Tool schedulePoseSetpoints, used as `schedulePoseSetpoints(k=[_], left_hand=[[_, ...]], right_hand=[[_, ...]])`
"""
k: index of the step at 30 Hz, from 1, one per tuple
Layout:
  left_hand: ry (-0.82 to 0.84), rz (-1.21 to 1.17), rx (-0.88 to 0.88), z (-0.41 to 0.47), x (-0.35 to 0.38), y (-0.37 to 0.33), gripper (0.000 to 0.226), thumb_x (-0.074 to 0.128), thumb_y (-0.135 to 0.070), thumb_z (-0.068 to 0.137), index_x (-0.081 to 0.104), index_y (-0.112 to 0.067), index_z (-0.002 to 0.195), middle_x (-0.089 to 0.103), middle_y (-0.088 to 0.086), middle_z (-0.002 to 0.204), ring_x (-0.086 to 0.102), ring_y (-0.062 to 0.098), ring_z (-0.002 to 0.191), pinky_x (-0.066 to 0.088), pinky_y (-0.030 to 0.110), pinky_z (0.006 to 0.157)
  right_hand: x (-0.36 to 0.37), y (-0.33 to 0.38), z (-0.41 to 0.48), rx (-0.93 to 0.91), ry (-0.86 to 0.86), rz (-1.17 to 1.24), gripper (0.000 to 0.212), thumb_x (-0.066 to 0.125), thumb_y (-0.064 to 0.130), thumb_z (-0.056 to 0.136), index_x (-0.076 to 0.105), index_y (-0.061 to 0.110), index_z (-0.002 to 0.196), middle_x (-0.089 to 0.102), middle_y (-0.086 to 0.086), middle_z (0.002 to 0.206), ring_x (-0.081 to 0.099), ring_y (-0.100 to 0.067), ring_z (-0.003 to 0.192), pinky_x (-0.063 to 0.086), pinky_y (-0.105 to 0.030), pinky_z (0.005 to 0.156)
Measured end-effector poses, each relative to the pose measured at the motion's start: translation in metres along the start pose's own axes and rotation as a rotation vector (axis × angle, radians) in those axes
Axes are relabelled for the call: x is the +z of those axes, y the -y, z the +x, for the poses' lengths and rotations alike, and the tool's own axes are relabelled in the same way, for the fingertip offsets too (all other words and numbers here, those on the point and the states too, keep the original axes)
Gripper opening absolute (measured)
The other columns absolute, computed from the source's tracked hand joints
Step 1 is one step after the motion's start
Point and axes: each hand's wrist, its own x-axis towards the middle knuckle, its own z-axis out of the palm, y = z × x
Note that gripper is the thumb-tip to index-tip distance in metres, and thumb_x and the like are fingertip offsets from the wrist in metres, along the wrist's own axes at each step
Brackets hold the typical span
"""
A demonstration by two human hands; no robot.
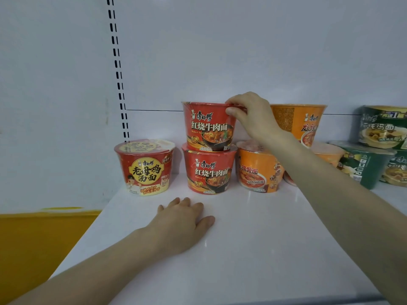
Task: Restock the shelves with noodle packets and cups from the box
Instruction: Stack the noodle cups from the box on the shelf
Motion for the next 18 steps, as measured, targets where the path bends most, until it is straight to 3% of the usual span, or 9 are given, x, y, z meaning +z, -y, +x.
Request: schedulePoseSetpoints(k=[7,12,16,18], left_hand=[[-0.046,-0.015,0.040,-0.001,0.001,0.002,0.053,0.021,-0.055,0.094,0.044,-0.019,0.125,0.047,0.005,0.124,0.038,0.025,0.123,0.034,0.046,0.102],[-0.225,0.061,0.184,-0.002,-0.001,0.001,0.045,0.024,-0.050,0.096,0.051,-0.014,0.098,0.057,0.005,0.104,0.053,0.022,0.098,0.044,0.033,0.084],[-0.427,0.201,0.379,-0.001,-0.005,-0.003,0.062,0.006,-0.056,0.089,0.053,-0.017,0.095,0.061,0.001,0.098,0.057,0.021,0.092,0.044,0.031,0.072],[-0.525,0.206,0.470,-0.001,-0.010,-0.009,0.063,0.008,-0.055,0.085,0.058,-0.018,0.086,0.064,-0.001,0.085,0.061,0.020,0.080,0.039,0.028,0.058]], right_hand=[[0.001,0.006,-0.001,0.018,0.018,0.012,0.030,0.051,0.022,0.093,0.059,0.012,0.120,0.056,-0.011,0.121,0.051,-0.023,0.114,0.038,-0.028,0.091],[-0.005,0.011,-0.020,0.067,-0.053,0.111,0.042,0.047,0.026,0.096,0.043,0.015,0.136,0.045,-0.007,0.139,0.045,-0.020,0.125,0.037,-0.031,0.102],[-0.017,0.004,-0.044,-0.010,-0.133,-0.002,0.029,0.046,0.022,0.096,0.060,0.007,0.116,0.064,-0.005,0.116,0.057,-0.018,0.108,0.039,-0.024,0.087],[-0.024,-0.004,-0.057,-0.030,-0.126,-0.027,0.025,0.046,0.019,0.095,0.063,0.006,0.108,0.067,-0.006,0.107,0.059,-0.019,0.100,0.040,-0.023,0.081]])
